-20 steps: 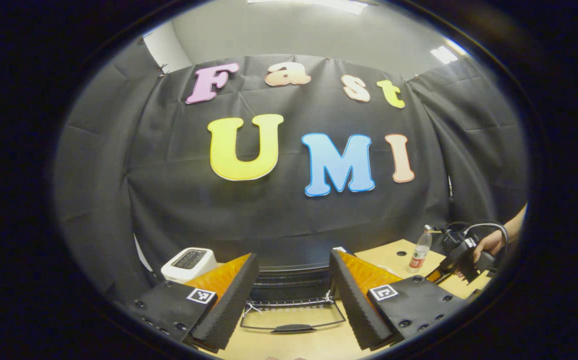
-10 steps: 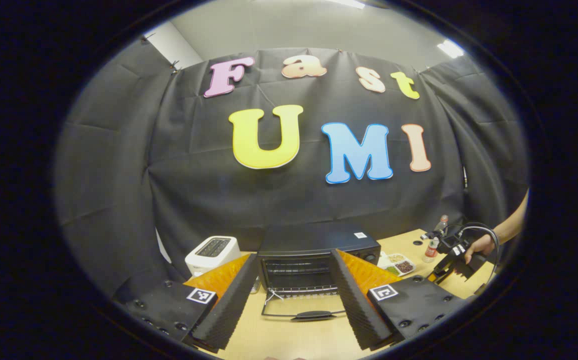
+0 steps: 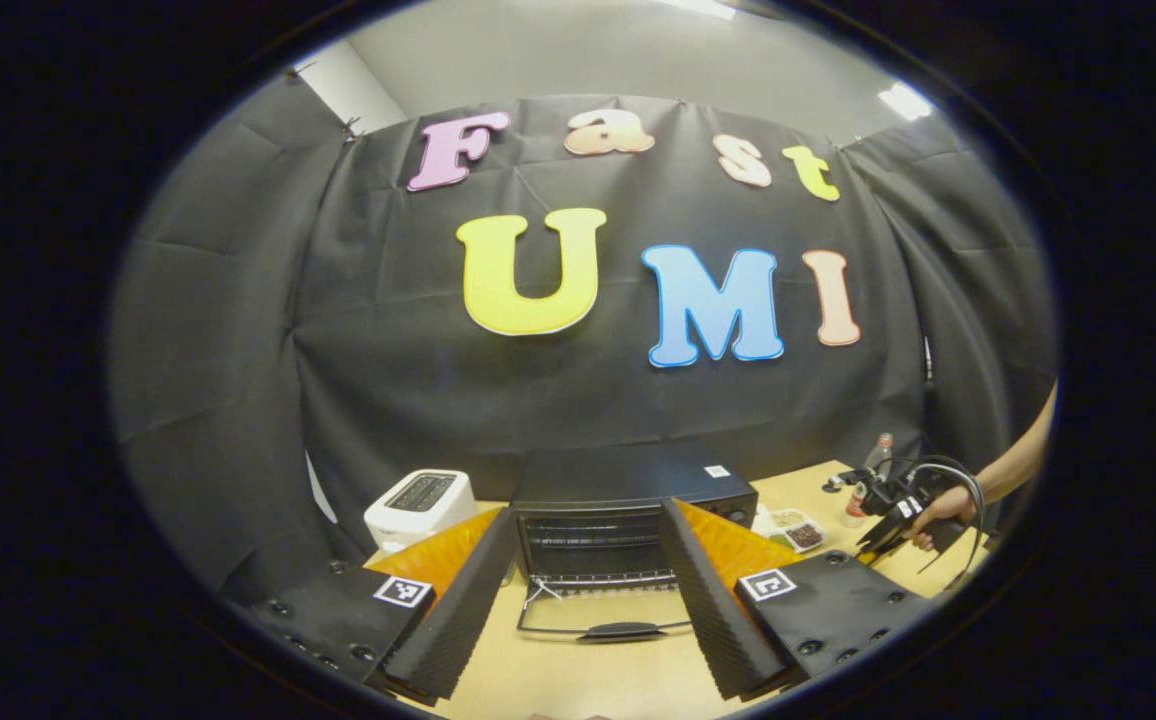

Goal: Open the electric oven with the left hand, put the food in, and close the electric oven.

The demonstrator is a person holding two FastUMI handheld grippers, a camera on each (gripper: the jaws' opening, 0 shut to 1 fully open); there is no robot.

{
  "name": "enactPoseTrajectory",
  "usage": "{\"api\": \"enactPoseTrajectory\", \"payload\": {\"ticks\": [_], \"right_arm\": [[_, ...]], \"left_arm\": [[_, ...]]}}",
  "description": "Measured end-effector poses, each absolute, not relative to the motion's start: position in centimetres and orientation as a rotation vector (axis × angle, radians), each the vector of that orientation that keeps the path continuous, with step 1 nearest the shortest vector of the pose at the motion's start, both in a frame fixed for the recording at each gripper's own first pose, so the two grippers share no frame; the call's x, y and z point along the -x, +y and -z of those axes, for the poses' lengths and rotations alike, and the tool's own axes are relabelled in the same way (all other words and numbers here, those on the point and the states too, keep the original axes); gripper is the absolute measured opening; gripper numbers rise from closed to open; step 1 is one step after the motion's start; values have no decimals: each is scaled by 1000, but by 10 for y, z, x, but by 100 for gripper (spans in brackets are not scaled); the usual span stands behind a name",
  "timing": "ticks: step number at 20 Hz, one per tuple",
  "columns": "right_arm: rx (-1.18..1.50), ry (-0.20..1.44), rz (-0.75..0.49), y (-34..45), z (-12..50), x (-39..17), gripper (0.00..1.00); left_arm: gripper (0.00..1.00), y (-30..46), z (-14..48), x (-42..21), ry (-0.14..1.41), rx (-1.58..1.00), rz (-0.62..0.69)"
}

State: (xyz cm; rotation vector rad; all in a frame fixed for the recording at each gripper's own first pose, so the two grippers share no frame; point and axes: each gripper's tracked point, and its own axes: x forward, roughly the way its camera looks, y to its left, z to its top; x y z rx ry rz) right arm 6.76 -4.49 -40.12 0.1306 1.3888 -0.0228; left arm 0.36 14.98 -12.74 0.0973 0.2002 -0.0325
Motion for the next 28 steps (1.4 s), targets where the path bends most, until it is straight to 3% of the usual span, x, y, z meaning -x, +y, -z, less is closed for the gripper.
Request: {"api": "enactPoseTrajectory", "payload": {"ticks": [1, 4, 5, 6, 7, 9, 10, 13, 18, 28], "right_arm": [[-177, 1383, 26, -45, 407, -70, 5], [-336, 1355, 3, -44, 401, -67, 1], [-415, 1336, -5, -42, 403, -65, 1], [-501, 1323, -11, -41, 403, -63, 1], [-586, 1305, -16, -38, 405, -61, 1], [-738, 1256, -14, -35, 406, -59, 1], [-810, 1234, -12, -33, 405, -58, 0], [-956, 1166, 2, -29, 407, -58, 0], [-1042, 1089, 19, -23, 397, -59, 1], [-1084, 971, -74, 39, 349, -40, 1]], "left_arm": [[96, 146, 125, -4, 198, -96, 39], [100, 144, 120, -4, 191, -112, 43], [92, 143, 117, -4, 190, -115, 43], [100, 143, 116, -3, 190, -118, 42], [96, 144, 114, -4, 191, -120, 38], [95, 143, 114, -4, 198, -108, 31], [100, 139, 116, -5, 202, -92, 36], [96, 136, 118, -7, 214, -55, 31], [91, 133, 114, -15, 207, -19, 26], [92, 143, 92, -29, 130, -36, 82]]}}
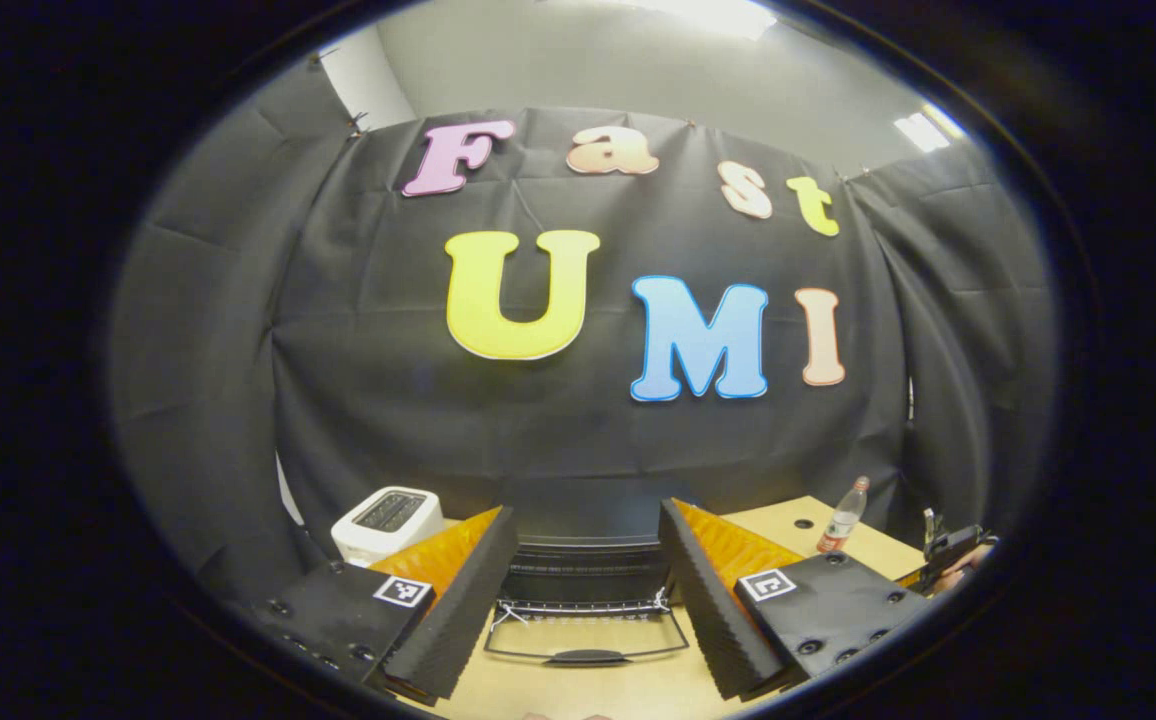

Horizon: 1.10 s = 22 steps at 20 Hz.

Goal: Open the electric oven with the left hand, put the food in, and close the electric oven.

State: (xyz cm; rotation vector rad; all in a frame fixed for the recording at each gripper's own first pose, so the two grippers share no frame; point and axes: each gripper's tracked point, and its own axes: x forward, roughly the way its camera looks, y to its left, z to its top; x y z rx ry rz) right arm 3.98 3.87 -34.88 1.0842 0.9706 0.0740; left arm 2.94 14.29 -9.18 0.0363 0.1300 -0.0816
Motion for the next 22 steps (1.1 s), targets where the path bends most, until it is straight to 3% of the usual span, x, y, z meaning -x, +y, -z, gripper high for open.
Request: {"api": "enactPoseTrajectory", "payload": {"ticks": [3, 5, 7, 8, 14, 17, 19, 22], "right_arm": [[-1095, 963, -77, 67, 345, -37, 1], [-1106, 960, -74, 86, 343, -39, 1], [-1109, 952, -63, 105, 345, -48, 1], [-1115, 946, -55, 113, 346, -53, 1], [-1135, 897, 40, 162, 350, -94, 0], [-1210, 858, 104, 178, 351, -122, 1], [-1287, 837, 166, 187, 352, -142, 1], [-1396, 808, 283, 195, 352, -164, 1]], "left_arm": [[100, 138, 83, -26, 99, -63, 130], [100, 135, 76, -21, 87, -52, 169], [92, 144, 72, -17, 88, -55, 181], [96, 151, 70, -16, 87, -56, 176], [100, 211, 67, -7, 85, -37, 78], [92, 239, 72, -2, 95, -45, 28], [100, 255, 80, 1, 107, -45, 0], [100, 276, 84, 7, 127, -28, -43]]}}
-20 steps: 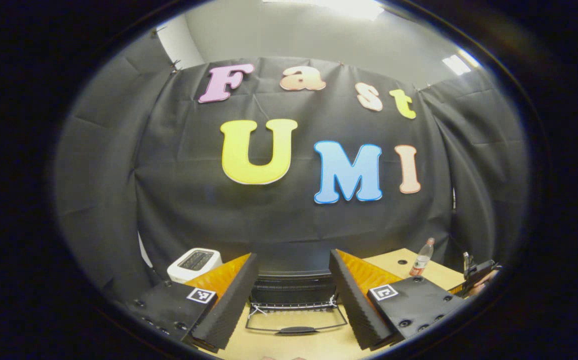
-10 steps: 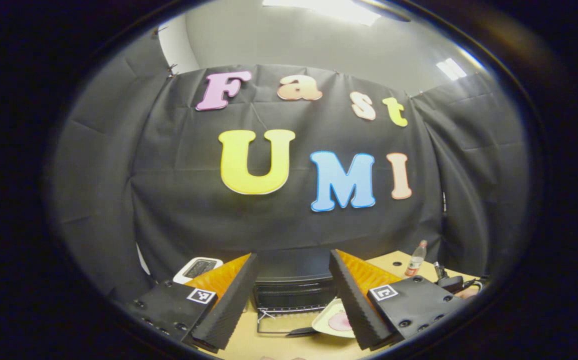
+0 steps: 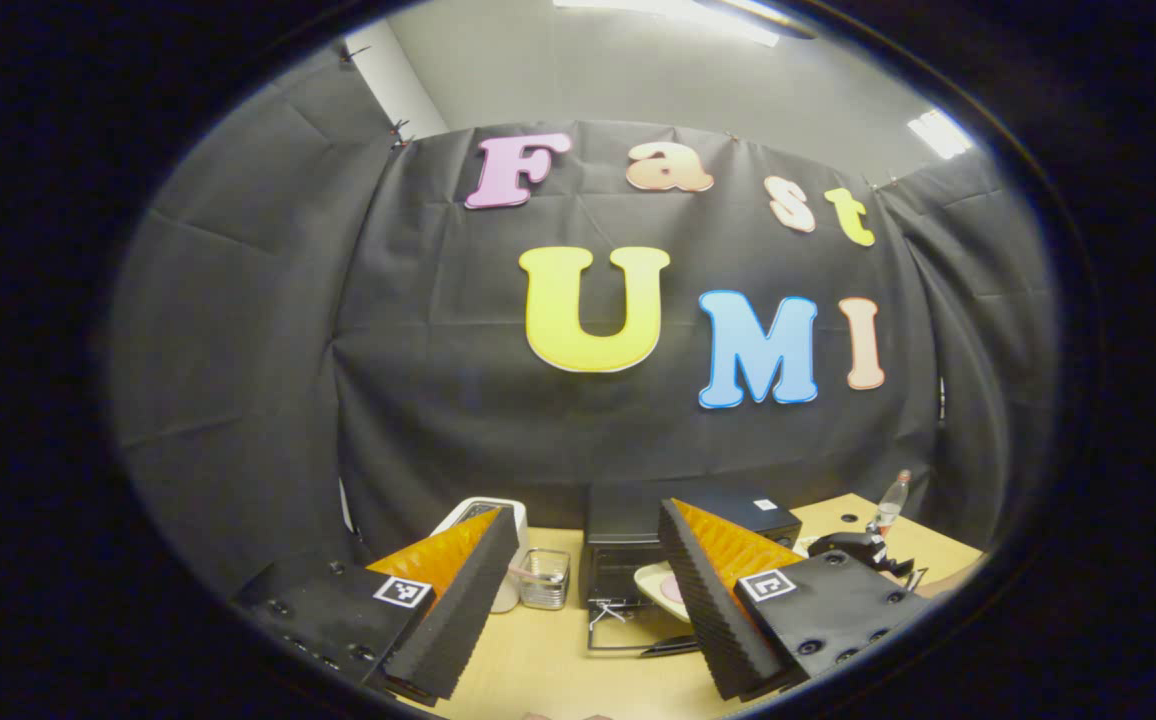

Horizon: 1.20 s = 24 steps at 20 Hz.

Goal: Open the electric oven with the left hand, put the food in, and close the electric oven.

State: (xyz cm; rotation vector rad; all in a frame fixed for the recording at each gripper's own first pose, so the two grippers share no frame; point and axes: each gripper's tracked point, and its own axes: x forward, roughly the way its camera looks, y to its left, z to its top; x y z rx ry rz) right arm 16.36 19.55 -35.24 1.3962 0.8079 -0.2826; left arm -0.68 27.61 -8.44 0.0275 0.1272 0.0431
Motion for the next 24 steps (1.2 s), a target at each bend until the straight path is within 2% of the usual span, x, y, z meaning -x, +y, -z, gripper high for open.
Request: {"api": "enactPoseTrajectory", "payload": {"ticks": [2, 3, 4, 6, 7, 9, 11, 14, 16, 18, 19, 21, 22, 23, 24], "right_arm": [[-1422, 765, 365, 198, 358, -179, 1], [-1435, 740, 397, 198, 360, -188, 0], [-1451, 724, 427, 201, 362, -198, 1], [-1466, 699, 483, 208, 365, -216, 1], [-1465, 687, 508, 211, 367, -225, 1], [-1473, 660, 547, 216, 370, -240, 1], [-1522, 646, 568, 224, 376, -255, 1], [-1550, 598, 612, 224, 380, -269, 1], [-1548, 595, 590, 227, 380, -274, 1], [-1555, 584, 582, 227, 382, -276, 3], [-1550, 593, 563, 228, 379, -276, 4], [-1513, 610, 527, 229, 374, -272, 7], [-1490, 629, 500, 231, 370, -267, 8], [-1462, 646, 468, 231, 365, -261, 13], [-1427, 661, 436, 230, 360, -256, 14]], "left_arm": [[100, 289, 89, 8, 136, -23, -72], [91, 296, 92, 9, 140, -24, -87], [100, 302, 96, 9, 149, -22, -102], [96, 313, 100, 13, 160, -11, -124], [100, 317, 100, 14, 160, -11, -134], [96, 329, 99, 17, 165, -25, -158], [100, 335, 101, 21, 170, -28, -170], [100, 338, 108, 23, 186, -31, -178], [100, 341, 112, 24, 198, -39, -189], [96, 338, 111, 22, 196, -37, -187], [91, 336, 111, 20, 200, -40, -185], [100, 331, 110, 15, 193, -43, -178], [100, 326, 109, 11, 190, -42, -172], [96, 321, 107, 9, 188, -43, -166], [100, 316, 110, 6, 188, -43, -160]]}}
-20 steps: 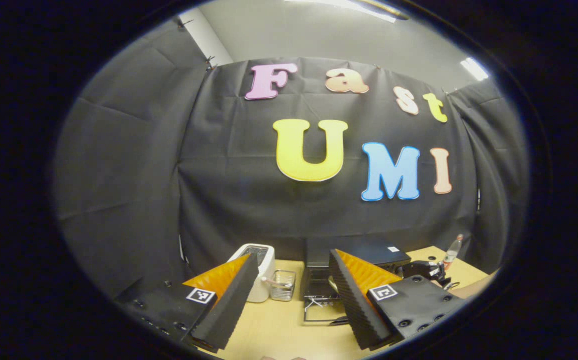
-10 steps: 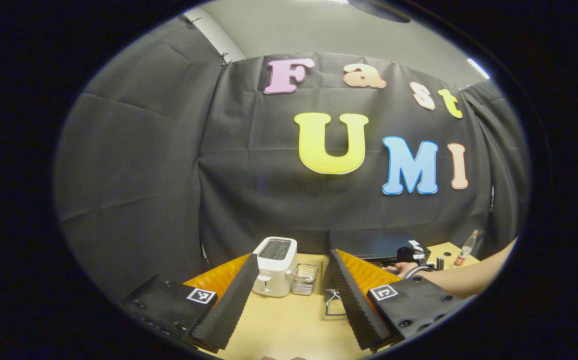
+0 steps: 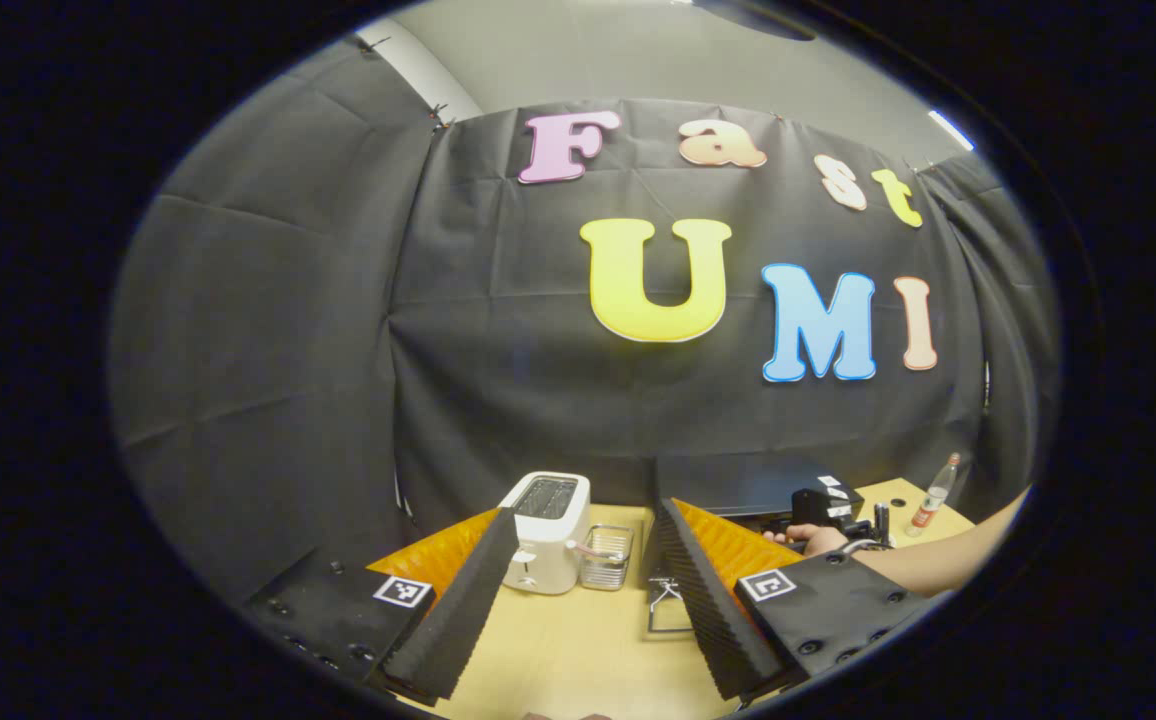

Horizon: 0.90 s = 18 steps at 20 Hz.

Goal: Open the electric oven with the left hand, put the food in, and close the electric oven.

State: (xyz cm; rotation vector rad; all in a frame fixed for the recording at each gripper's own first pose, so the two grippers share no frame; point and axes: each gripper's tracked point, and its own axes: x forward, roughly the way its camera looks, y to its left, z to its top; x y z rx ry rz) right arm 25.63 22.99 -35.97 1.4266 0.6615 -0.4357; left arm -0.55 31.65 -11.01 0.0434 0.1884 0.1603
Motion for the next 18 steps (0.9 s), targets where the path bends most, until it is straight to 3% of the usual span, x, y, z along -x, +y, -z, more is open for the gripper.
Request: {"api": "enactPoseTrajectory", "payload": {"ticks": [1, 5, 6, 7, 9, 12, 13, 15, 18], "right_arm": [[-1383, 678, 401, 228, 354, -246, 13], [-1194, 742, 248, 211, 330, -209, 13], [-1134, 749, 215, 203, 322, -199, 13], [-1072, 754, 190, 192, 314, -189, 14], [-942, 744, 147, 170, 298, -171, 14], [-707, 637, 110, 124, 250, -159, 14], [-625, 590, 80, 113, 230, -154, 13], [-448, 483, 34, 92, 185, -143, 13], [-240, 295, -3, 67, 112, -127, 14]], "left_arm": [[96, 311, 111, 3, 192, -42, -151], [100, 281, 110, -10, 187, -42, -105], [91, 272, 109, -13, 183, -41, -92], [100, 263, 107, -17, 181, -36, -78], [96, 244, 108, -23, 185, -29, -48], [100, 211, 113, -31, 192, -14, 0], [96, 199, 110, -32, 189, -11, 20], [100, 177, 103, -37, 173, -11, 51], [98, 145, 92, -41, 146, -21, 87]]}}
